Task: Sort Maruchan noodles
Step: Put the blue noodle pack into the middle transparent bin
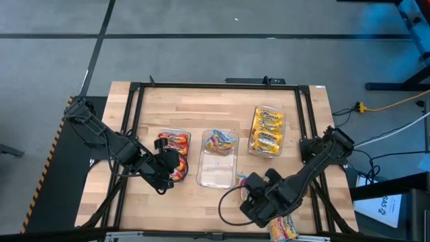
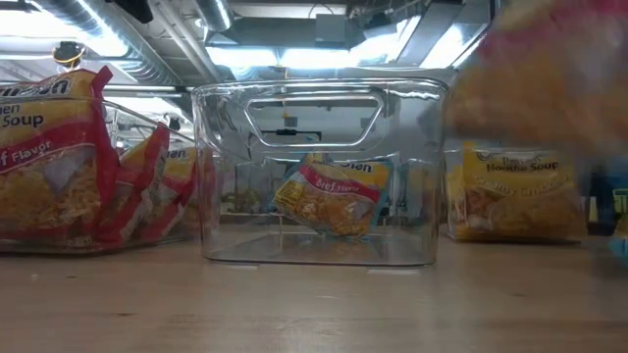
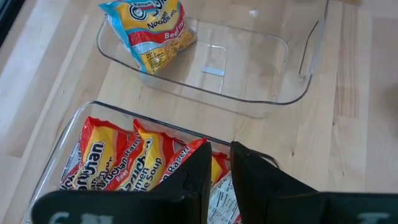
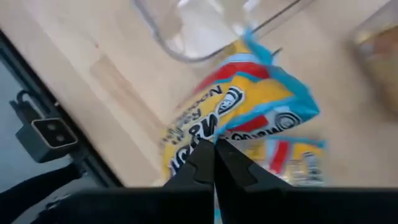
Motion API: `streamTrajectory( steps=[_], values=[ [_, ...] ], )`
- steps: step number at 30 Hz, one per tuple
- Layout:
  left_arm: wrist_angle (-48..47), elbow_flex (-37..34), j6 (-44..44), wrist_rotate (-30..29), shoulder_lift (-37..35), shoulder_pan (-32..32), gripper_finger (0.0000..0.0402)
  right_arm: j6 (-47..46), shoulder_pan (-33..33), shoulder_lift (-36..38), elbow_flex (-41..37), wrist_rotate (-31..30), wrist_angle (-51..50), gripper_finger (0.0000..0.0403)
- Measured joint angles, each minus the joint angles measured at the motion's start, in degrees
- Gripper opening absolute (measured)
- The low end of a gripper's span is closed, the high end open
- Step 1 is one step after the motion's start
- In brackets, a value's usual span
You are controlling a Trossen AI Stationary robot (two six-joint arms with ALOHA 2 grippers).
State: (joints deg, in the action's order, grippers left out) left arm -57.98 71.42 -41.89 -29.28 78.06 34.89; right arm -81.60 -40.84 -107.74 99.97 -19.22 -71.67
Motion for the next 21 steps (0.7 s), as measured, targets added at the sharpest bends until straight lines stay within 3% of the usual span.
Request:
streamTrajectory(
  steps=[7, 11, 21],
  values=[
    [0.0, 0.0, 0.0, 0.0, 0.0, 0.0, 0.0053, 1.8, 0.4, 0.0, 10.4, -7.4, -14.2, 0.0],
    [0.0, 0.0, 0.0, 0.0, 0.0, 0.0, 0.0053, 5.5, 1.7, 0.1, 14.5, -11.5, -17.2, 0.0],
    [0.0, 0.0, 0.0, 0.0, 0.0, 0.0, 0.0053, 30.1, 11.9, 0.0, 16.7, -13.5, -15.6, 0.0]
  ],
)
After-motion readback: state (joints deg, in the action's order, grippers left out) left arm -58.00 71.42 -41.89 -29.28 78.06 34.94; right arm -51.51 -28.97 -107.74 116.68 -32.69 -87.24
